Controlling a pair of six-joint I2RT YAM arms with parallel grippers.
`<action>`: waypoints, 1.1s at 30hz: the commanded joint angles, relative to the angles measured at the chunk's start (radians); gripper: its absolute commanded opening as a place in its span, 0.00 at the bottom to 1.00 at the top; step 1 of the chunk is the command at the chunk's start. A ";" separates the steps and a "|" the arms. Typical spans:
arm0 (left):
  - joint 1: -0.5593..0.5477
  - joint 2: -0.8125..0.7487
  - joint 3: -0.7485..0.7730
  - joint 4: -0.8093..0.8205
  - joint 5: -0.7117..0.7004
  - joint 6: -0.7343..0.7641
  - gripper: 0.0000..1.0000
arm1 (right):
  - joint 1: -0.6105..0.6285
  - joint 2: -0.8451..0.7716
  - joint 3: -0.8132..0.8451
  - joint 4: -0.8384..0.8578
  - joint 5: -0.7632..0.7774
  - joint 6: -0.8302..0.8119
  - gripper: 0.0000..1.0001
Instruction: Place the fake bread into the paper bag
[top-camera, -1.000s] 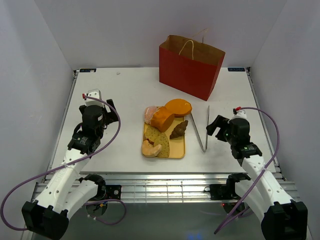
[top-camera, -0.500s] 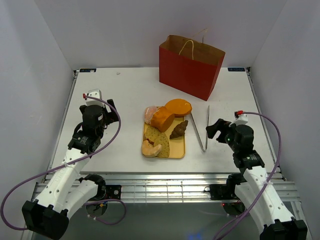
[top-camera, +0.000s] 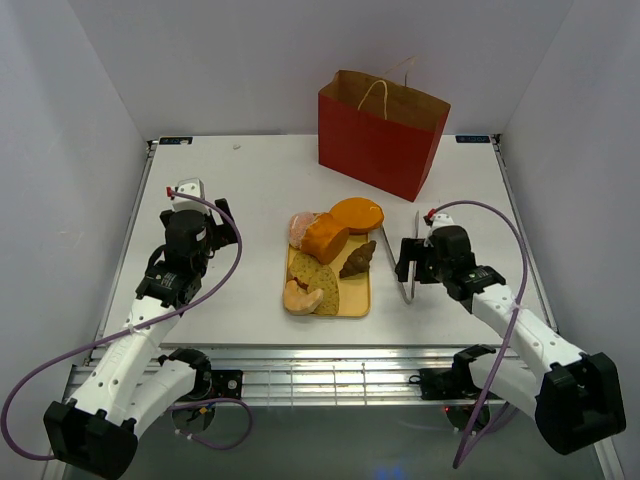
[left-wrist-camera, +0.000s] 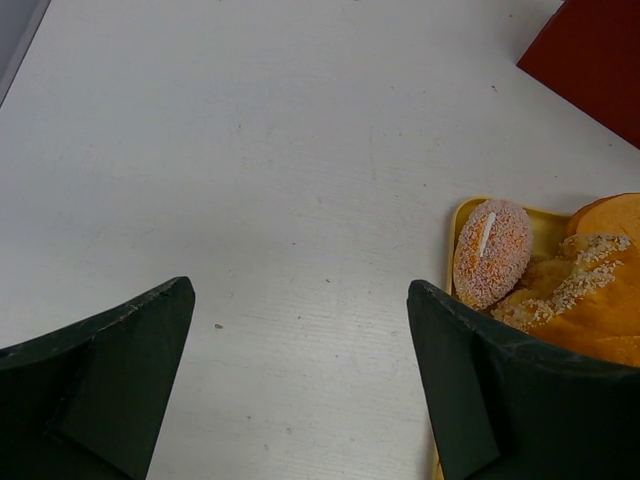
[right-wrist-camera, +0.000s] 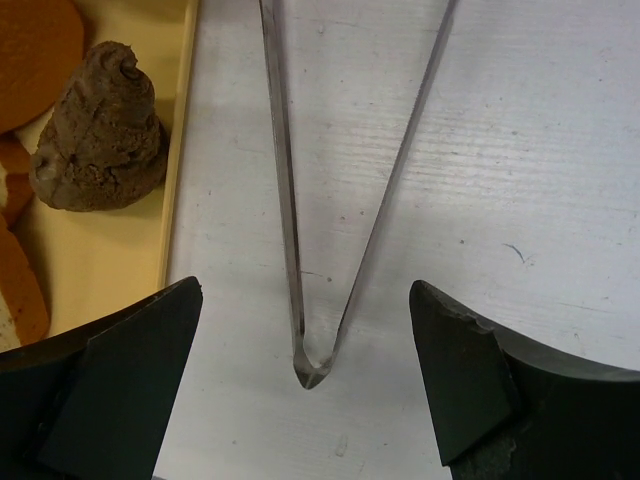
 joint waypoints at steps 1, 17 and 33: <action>-0.006 -0.013 0.015 0.006 0.015 -0.007 0.98 | 0.072 0.061 0.076 -0.007 0.142 -0.045 0.90; -0.012 -0.014 0.015 0.006 0.029 -0.007 0.98 | 0.105 0.277 0.113 0.109 0.200 -0.052 0.90; -0.012 -0.008 0.016 0.006 0.052 -0.005 0.98 | 0.103 0.455 0.168 0.174 0.240 -0.060 0.91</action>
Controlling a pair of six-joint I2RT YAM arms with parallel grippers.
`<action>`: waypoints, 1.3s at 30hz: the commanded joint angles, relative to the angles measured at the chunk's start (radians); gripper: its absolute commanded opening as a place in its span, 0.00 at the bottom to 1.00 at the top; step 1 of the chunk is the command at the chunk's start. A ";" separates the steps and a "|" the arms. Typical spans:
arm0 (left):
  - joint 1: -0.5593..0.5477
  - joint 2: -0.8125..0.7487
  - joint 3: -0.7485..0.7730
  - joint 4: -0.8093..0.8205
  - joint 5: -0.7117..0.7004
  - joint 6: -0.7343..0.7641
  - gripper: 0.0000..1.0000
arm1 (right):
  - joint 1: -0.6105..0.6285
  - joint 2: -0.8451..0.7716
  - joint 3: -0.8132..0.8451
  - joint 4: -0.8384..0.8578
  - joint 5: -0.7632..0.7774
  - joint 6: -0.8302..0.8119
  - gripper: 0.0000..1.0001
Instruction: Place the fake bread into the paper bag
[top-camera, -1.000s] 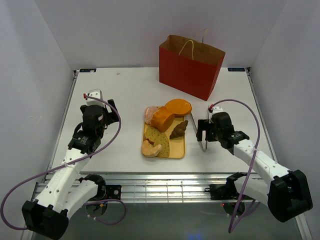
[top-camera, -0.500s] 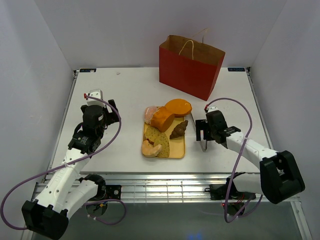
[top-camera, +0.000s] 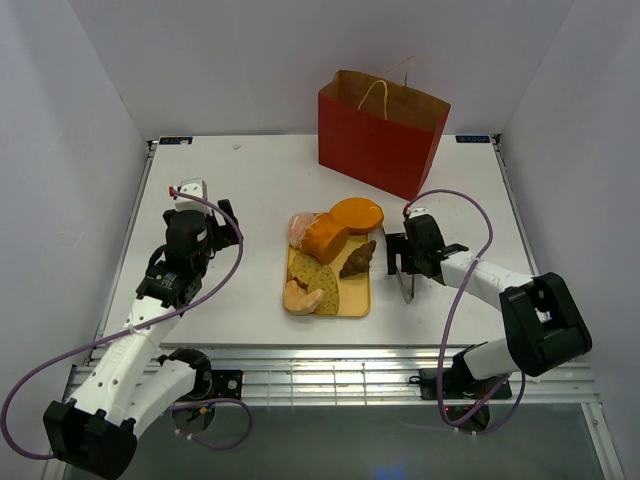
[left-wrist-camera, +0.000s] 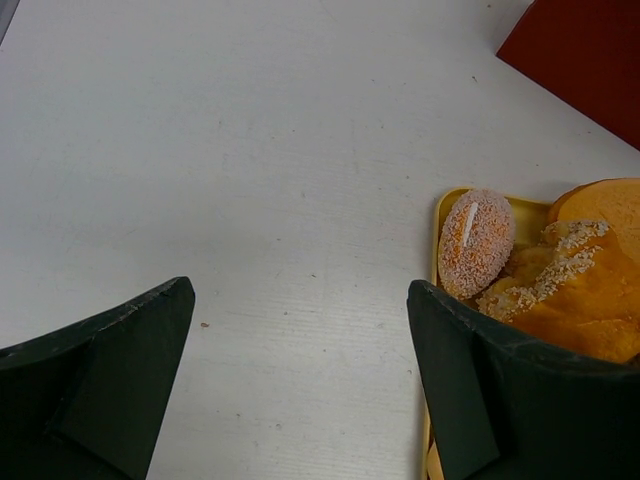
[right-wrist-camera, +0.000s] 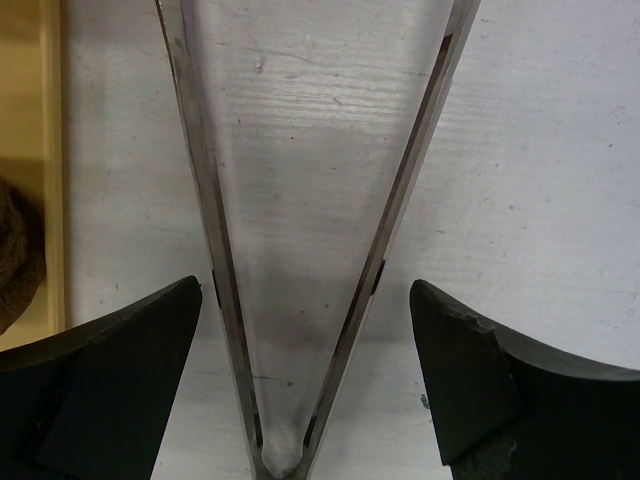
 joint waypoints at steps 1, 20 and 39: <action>-0.005 -0.008 0.018 0.006 0.020 -0.002 0.98 | 0.004 0.027 0.039 0.049 0.039 -0.011 0.91; -0.006 -0.011 0.019 0.006 0.056 -0.004 0.98 | 0.029 0.127 0.074 0.063 0.037 0.015 0.97; -0.006 -0.014 0.018 0.011 0.066 -0.001 0.98 | 0.033 0.139 0.054 -0.021 0.110 0.089 0.88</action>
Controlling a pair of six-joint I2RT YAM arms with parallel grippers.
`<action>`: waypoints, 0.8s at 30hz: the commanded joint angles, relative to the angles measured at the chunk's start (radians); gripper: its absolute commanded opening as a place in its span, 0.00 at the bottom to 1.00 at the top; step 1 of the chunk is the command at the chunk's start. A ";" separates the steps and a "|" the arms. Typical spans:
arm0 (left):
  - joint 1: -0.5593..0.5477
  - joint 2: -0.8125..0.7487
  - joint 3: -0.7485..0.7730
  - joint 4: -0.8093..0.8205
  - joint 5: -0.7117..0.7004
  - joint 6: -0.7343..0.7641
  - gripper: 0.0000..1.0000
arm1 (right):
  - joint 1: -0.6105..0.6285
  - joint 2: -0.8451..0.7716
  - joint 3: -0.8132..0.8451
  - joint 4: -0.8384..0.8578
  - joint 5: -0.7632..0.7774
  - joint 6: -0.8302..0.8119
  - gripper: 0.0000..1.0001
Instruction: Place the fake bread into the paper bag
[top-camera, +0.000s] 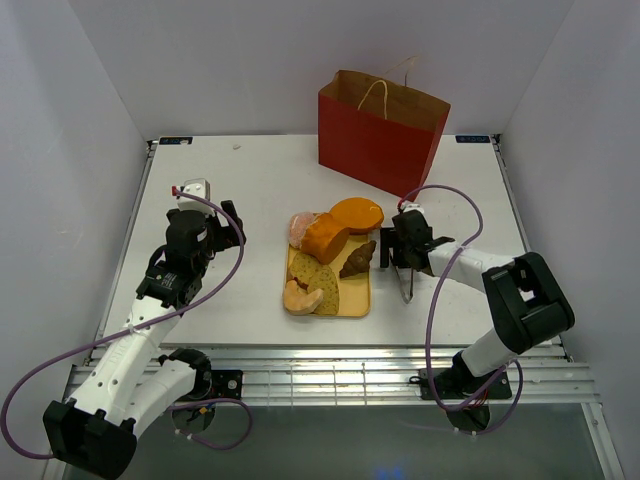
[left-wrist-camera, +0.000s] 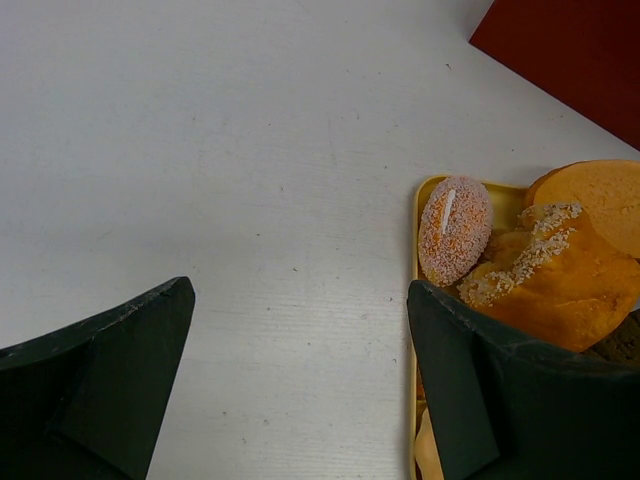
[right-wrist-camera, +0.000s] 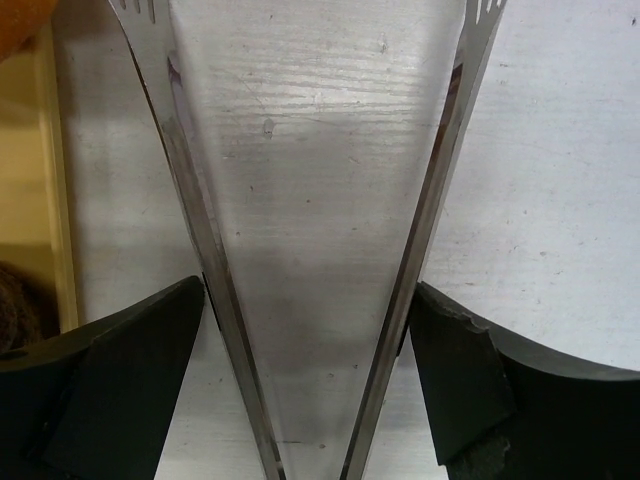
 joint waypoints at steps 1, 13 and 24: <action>-0.003 -0.013 0.019 0.012 0.009 -0.001 0.98 | 0.005 -0.014 -0.019 -0.074 0.041 0.003 0.87; -0.003 -0.019 0.016 0.012 0.000 0.005 0.98 | 0.000 -0.060 -0.009 -0.112 0.040 0.003 0.73; -0.003 -0.023 0.015 0.012 -0.006 0.008 0.98 | -0.003 -0.094 0.063 -0.172 0.046 -0.010 0.66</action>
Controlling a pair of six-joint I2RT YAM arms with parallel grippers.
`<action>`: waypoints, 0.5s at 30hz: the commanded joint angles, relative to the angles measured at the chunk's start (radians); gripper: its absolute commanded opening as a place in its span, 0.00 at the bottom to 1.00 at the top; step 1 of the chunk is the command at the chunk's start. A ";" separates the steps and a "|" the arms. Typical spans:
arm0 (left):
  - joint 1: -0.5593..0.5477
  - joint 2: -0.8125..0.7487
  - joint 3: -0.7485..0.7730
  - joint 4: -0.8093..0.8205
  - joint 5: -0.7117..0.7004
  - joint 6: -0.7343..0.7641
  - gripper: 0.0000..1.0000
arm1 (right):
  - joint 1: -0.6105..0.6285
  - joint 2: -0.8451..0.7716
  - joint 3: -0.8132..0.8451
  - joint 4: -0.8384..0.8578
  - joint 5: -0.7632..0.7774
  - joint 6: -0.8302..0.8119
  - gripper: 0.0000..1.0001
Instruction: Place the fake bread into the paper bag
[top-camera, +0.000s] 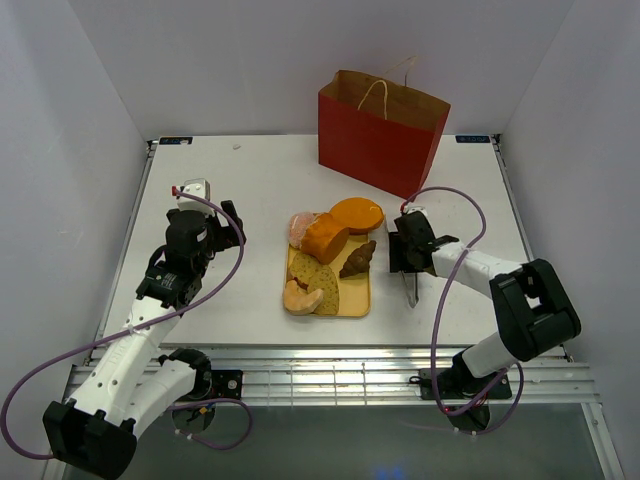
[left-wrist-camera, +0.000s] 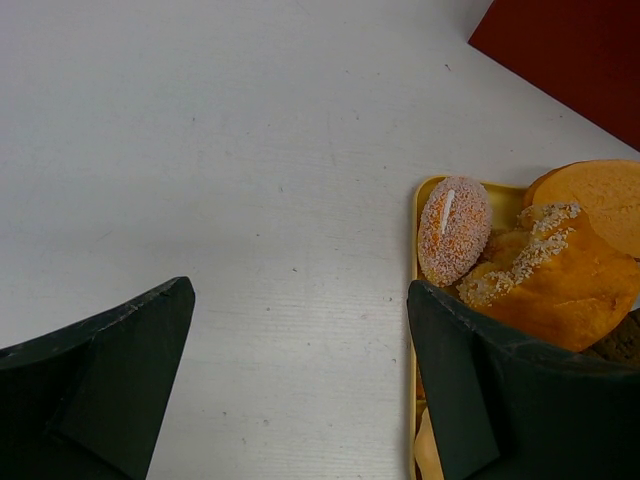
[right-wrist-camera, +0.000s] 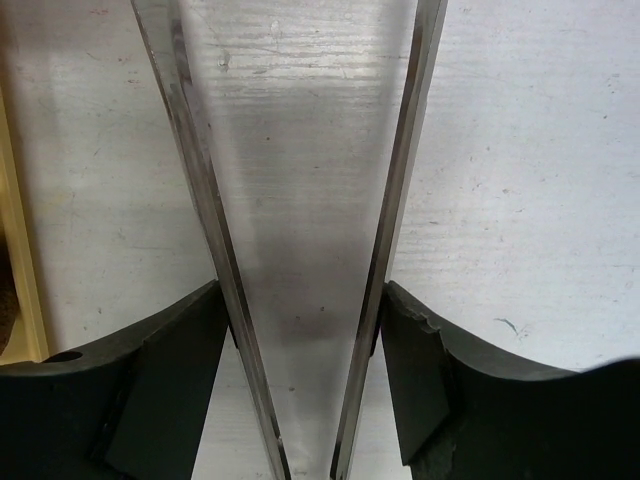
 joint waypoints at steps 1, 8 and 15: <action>-0.003 -0.021 0.015 0.012 -0.007 0.007 0.98 | -0.002 -0.052 0.061 -0.039 0.028 -0.007 0.66; -0.003 -0.024 0.015 0.012 -0.007 0.007 0.98 | -0.002 -0.155 0.094 -0.113 0.033 -0.024 0.65; -0.003 -0.026 0.015 0.012 -0.014 0.007 0.98 | -0.002 -0.243 0.123 -0.174 0.049 -0.036 0.65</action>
